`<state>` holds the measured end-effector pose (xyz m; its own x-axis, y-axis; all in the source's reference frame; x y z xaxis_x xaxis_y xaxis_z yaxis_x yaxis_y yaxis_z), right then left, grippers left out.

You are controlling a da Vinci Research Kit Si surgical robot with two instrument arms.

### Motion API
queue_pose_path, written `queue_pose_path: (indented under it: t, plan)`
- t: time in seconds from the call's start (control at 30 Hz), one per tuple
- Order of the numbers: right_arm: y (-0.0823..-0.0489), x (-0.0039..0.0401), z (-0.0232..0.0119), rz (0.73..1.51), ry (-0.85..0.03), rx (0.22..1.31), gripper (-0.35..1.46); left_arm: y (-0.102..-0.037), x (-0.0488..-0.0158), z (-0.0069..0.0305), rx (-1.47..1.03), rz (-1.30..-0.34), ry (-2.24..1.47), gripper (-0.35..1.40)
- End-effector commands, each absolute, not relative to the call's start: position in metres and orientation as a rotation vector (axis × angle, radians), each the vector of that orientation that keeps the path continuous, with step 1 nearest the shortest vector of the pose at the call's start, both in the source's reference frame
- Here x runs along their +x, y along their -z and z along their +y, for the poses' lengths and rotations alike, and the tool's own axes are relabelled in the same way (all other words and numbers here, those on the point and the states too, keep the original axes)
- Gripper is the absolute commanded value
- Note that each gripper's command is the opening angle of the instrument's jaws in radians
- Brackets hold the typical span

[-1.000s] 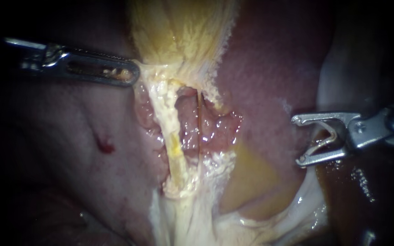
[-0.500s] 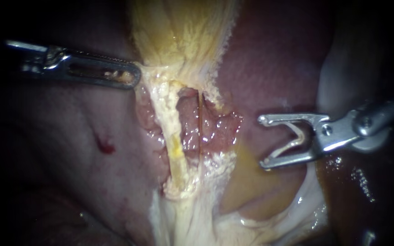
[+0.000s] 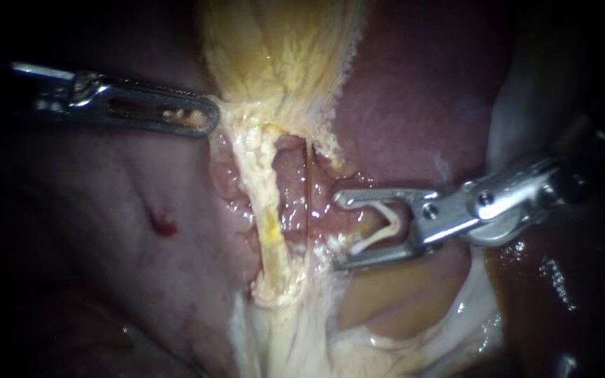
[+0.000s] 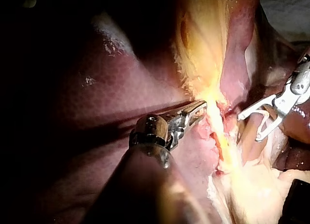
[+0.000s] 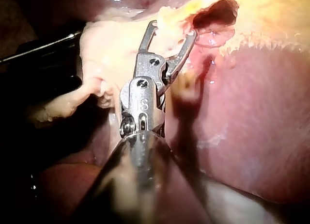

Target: Clipping first clip left tube

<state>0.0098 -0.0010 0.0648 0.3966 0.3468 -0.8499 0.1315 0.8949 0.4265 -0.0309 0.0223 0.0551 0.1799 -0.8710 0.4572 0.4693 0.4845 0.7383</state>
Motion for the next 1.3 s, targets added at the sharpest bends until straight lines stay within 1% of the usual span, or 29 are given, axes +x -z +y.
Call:
queue_pose_path:
  t: [0.03, 0.23, 0.43, 0.67, 0.9, 1.1, 1.3]
  plan:
    - [-0.0651, 0.0102, -0.0012, 1.166, -0.141, 0.474, 0.5, -0.0551, -0.0309, 0.0223, 0.491, -0.988, 1.003, -0.35]
    - [-0.0666, 0.0122, -0.0019, 1.161, -0.153, 0.495, 0.5, -0.0551, -0.031, 0.0223, 0.491, -0.987, 1.003, -0.35]
    - [-0.0685, 0.0131, -0.0022, 1.154, -0.172, 0.52, 0.5, -0.0549, -0.031, 0.0223, 0.491, -0.986, 1.011, -0.35]
    - [-0.0708, 0.0134, -0.002, 1.149, -0.179, 0.526, 0.5, -0.0548, -0.031, 0.0223, 0.491, -0.986, 1.011, -0.35]
    - [-0.0717, 0.0133, -0.0015, 1.148, -0.194, 0.537, 0.5, -0.0547, -0.0311, 0.0222, 0.491, -0.986, 1.012, -0.35]
    - [-0.0719, 0.014, -0.0013, 1.202, -0.212, 0.586, 0.5, -0.0546, -0.0311, 0.0222, 0.491, -0.985, 1.012, -0.35]
    - [-0.0719, 0.015, -0.0017, 1.253, -0.191, 0.647, 0.5, -0.0546, -0.0311, 0.0222, 0.491, -0.986, 1.012, -0.35]
